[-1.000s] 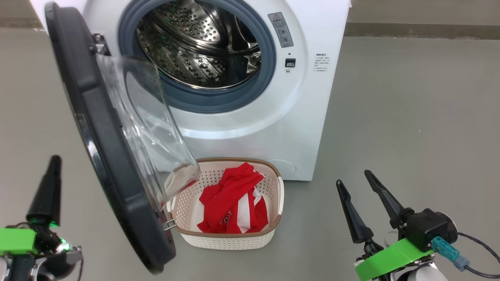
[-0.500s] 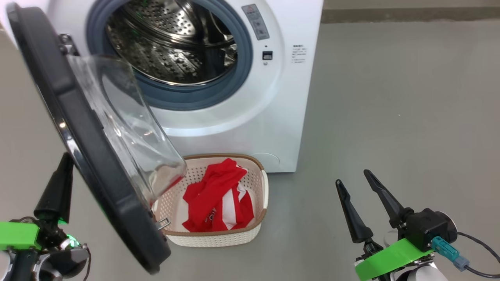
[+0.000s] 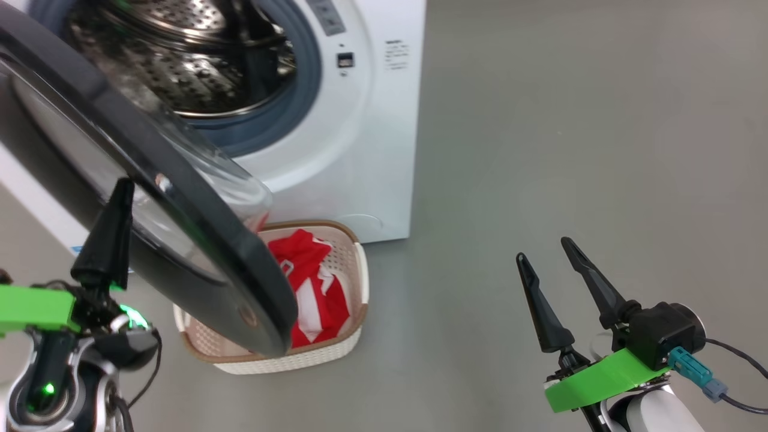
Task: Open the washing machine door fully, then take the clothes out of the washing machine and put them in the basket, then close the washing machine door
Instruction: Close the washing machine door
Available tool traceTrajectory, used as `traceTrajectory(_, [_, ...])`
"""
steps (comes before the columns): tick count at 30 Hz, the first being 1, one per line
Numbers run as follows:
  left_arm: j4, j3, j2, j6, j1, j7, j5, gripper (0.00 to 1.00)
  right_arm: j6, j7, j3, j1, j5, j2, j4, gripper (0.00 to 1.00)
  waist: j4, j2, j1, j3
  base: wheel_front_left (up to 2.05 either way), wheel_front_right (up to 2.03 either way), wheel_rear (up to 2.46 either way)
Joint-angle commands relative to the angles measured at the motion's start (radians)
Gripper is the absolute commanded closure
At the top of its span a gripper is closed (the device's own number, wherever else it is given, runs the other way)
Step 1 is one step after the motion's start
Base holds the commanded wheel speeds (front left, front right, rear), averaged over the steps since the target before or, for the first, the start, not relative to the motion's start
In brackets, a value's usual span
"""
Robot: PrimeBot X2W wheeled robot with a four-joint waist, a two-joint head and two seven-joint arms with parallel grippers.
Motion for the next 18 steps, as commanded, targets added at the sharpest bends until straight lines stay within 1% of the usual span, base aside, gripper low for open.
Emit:
traceTrajectory(1, [-0.015, 0.014, 0.015, -0.018, -0.056, -0.005, -0.007, 1.00, 0.007, -0.006, 0.022, -0.037, -0.004, 0.002, -0.030, 0.00, -0.051, 0.0000, 0.0000, 0.041, 0.00, 0.00, 0.00])
traceTrajectory(4, [0.004, 0.010, 0.015, -0.023, -0.091, -0.016, -0.004, 1.00, 0.007, -0.006, 0.017, -0.043, -0.003, 0.002, -0.035, 0.00, -0.079, 0.0000, 0.0000, 0.059, 0.00, 0.00, 0.00])
traceTrajectory(11, [0.059, 0.015, 0.015, -0.027, -0.175, -0.047, -0.008, 1.00, 0.007, -0.006, 0.014, -0.054, -0.002, 0.002, -0.044, 0.00, -0.119, 0.0000, 0.0000, 0.090, 0.00, 0.00, 0.00])
traceTrajectory(18, [0.149, -0.002, 0.028, -0.039, -0.292, -0.091, 0.041, 1.00, 0.007, -0.006, 0.012, -0.075, -0.006, 0.002, -0.061, 0.00, -0.138, 0.0000, 0.0000, 0.139, 0.00, 0.00, 0.00])
